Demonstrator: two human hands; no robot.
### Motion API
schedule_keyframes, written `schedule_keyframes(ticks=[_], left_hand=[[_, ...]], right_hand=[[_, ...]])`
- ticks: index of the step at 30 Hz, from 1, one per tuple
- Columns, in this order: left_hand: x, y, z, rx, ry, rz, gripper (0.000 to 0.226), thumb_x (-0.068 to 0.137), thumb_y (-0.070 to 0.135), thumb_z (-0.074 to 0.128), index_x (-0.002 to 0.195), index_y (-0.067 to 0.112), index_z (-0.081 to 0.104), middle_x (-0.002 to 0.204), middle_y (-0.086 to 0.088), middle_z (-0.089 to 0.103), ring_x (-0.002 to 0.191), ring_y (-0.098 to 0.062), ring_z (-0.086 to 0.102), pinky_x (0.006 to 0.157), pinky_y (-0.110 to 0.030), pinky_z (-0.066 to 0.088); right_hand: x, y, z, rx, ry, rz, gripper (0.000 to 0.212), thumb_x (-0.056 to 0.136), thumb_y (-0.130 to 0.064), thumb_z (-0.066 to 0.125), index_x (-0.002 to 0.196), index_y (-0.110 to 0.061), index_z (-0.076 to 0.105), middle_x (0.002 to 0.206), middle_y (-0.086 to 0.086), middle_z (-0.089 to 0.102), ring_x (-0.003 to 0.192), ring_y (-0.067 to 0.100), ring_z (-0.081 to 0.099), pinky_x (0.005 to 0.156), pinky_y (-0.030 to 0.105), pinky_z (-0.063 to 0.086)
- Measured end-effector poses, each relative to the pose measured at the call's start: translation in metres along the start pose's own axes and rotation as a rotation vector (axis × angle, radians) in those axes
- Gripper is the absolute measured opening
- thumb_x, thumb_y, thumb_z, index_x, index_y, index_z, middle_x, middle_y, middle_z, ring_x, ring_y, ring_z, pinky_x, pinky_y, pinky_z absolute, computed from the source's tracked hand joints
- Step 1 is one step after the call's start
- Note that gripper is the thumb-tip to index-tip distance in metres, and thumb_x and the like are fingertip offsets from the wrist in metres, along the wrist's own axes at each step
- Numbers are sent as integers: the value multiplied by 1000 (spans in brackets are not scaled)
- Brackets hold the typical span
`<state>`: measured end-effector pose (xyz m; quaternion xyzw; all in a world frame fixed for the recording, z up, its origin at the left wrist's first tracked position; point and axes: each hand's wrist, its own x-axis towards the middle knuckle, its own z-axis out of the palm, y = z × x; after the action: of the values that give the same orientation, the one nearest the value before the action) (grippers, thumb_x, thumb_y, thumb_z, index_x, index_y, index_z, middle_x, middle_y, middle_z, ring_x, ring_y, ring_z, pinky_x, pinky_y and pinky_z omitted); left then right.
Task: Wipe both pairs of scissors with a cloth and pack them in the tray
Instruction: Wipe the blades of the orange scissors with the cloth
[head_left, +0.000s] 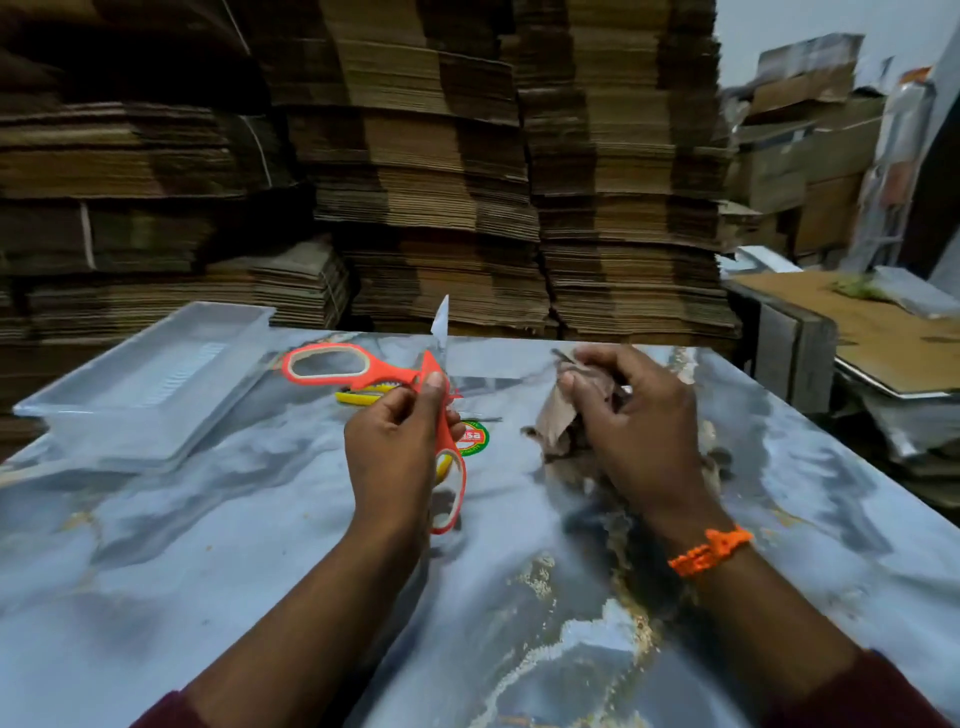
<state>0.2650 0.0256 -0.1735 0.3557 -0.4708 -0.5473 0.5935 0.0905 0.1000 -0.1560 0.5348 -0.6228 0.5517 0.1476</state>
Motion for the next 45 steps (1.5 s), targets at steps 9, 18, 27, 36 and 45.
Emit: schedule_keyframes(ticks=[9,18,27,36,45], left_hand=[[-11,-1,12,-42,-97,-10,21,98,27,66,84,17,79,77,1,80,71,-5,72,62,-17,57],[-14,-1,14,58,-85,77,26,98,25,67,79,12,78,72,-5,77,65,-8,64,59,-21,53],[-12,2,9,-47,-48,-67,22,97,19,68,84,4,77,72,-10,73,66,-17,62,53,-20,53],[-8,2,7,43,-62,14,23,97,29,69,77,19,77,64,-1,71,62,-13,63,47,-18,50],[-8,-2,7,53,-91,96,25,98,28,68,76,23,78,75,-11,77,71,-25,71,71,-40,59]], right_hand=[[-18,-22,50,69,-95,-177,17,88,-8,77,104,-12,80,88,3,70,81,7,66,76,8,48],[-13,-19,50,-164,-98,-393,13,93,-5,65,104,-1,71,87,13,57,76,28,57,65,37,48],[-16,-9,49,-317,-218,-691,60,108,-35,26,115,7,68,90,15,59,81,27,49,50,33,45],[-5,22,34,-387,-201,-500,29,90,-7,73,118,-1,70,92,15,62,79,34,61,58,46,56],[-23,-11,45,-218,-101,-427,10,98,-5,63,102,0,71,88,14,62,76,29,62,69,36,51]])
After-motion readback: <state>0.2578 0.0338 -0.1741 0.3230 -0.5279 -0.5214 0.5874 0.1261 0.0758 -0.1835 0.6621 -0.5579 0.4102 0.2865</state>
